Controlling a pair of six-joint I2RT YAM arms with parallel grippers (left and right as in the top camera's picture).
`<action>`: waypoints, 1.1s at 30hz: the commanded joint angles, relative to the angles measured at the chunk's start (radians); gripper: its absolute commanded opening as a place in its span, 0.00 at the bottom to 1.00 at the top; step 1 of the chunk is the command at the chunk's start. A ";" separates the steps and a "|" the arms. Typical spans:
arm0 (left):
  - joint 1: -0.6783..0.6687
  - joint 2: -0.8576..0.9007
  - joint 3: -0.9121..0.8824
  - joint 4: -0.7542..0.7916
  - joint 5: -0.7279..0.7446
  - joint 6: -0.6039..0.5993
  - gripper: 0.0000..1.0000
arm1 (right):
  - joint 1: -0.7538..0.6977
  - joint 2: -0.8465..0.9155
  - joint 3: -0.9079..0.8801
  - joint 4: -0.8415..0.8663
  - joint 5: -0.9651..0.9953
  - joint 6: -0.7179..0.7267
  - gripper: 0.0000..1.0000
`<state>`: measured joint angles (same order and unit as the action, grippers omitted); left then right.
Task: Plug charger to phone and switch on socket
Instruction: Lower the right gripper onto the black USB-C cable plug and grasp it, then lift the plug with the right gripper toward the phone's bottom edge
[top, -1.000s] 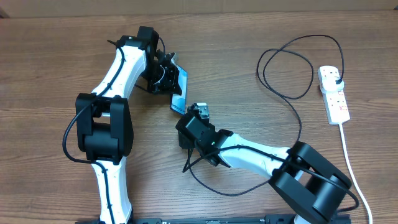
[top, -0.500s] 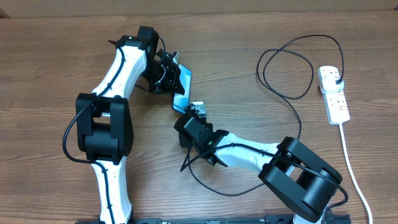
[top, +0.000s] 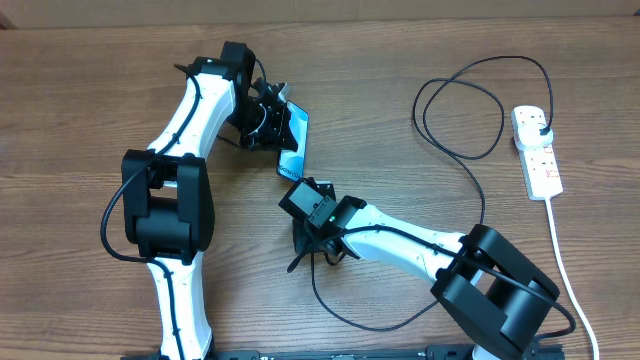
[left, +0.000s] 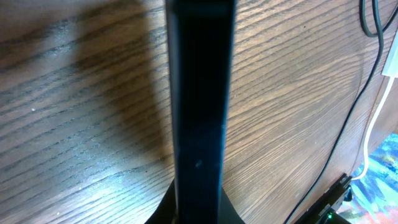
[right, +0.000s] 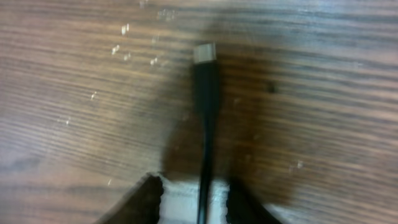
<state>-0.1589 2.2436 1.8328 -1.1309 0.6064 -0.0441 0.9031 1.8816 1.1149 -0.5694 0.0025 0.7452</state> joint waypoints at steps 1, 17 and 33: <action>0.009 -0.007 -0.002 0.002 0.042 0.030 0.04 | -0.001 0.026 -0.023 -0.012 0.006 0.014 0.41; 0.009 -0.007 -0.002 0.003 0.101 0.069 0.04 | -0.001 0.043 -0.036 0.071 0.130 0.011 0.40; 0.009 -0.007 -0.002 0.008 0.151 0.127 0.04 | -0.009 0.032 -0.029 0.067 0.142 0.018 0.04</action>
<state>-0.1570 2.2436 1.8328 -1.1110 0.6960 0.0376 0.9028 1.8977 1.0988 -0.4725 0.1444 0.7528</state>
